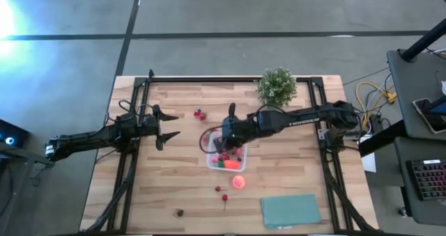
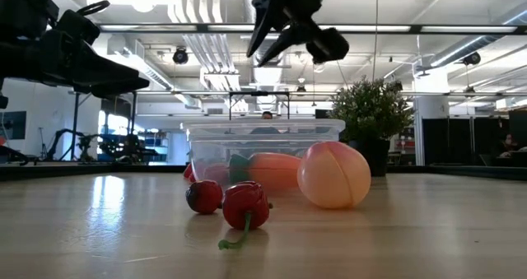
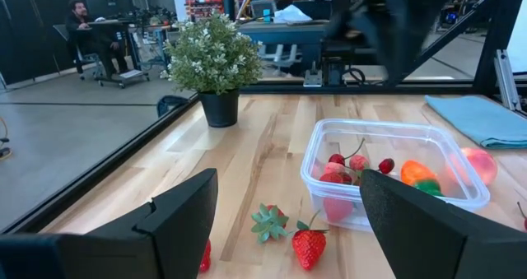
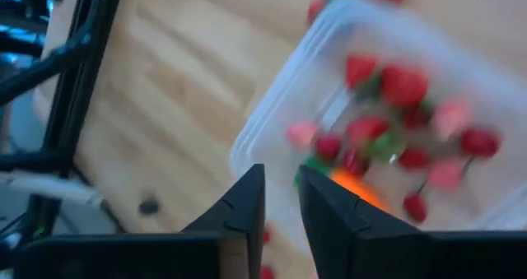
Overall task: Pick and placing Produce into tupperware
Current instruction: Put the peach into the transparent bin
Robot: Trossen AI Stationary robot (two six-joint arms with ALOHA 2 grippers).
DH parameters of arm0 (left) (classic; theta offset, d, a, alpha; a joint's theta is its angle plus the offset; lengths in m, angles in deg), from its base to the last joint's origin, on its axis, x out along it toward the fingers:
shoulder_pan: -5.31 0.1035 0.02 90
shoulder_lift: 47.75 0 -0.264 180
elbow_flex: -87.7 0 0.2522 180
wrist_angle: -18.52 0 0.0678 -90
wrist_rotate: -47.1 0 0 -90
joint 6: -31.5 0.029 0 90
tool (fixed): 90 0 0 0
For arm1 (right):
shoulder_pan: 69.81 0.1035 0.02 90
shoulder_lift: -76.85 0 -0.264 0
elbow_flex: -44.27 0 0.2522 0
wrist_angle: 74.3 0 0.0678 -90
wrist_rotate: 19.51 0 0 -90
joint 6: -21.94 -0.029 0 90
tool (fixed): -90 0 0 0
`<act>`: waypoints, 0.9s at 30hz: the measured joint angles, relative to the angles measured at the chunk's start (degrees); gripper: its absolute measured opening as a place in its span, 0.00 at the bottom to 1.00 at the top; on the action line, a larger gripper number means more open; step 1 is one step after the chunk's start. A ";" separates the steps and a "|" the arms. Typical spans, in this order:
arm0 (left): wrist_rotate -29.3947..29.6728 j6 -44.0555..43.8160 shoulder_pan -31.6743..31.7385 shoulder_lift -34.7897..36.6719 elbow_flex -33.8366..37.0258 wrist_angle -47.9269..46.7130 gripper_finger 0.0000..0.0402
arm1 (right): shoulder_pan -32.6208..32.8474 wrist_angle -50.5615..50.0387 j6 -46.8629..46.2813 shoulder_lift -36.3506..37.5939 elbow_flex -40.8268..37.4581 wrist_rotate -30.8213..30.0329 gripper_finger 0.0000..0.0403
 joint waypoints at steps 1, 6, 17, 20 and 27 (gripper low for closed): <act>0.00 0.00 0.00 0.00 0.00 0.00 0.70 | 0.81 -0.02 -1.35 0.00 0.00 0.76 0.16; 0.00 0.00 0.00 0.00 -0.01 0.00 0.70 | 6.63 -1.99 -8.57 0.00 0.00 0.36 0.18; 0.00 0.00 0.00 0.00 -0.01 0.00 0.70 | 15.51 -6.34 -25.98 -0.35 -1.05 -4.61 0.49; 0.00 0.00 -0.02 0.00 -0.01 0.00 0.70 | 16.06 -6.13 -29.29 -1.84 -1.09 -2.64 0.55; 0.00 0.00 -0.02 -0.01 -0.01 0.00 0.70 | 17.02 -5.46 -30.61 -8.58 0.76 2.28 0.62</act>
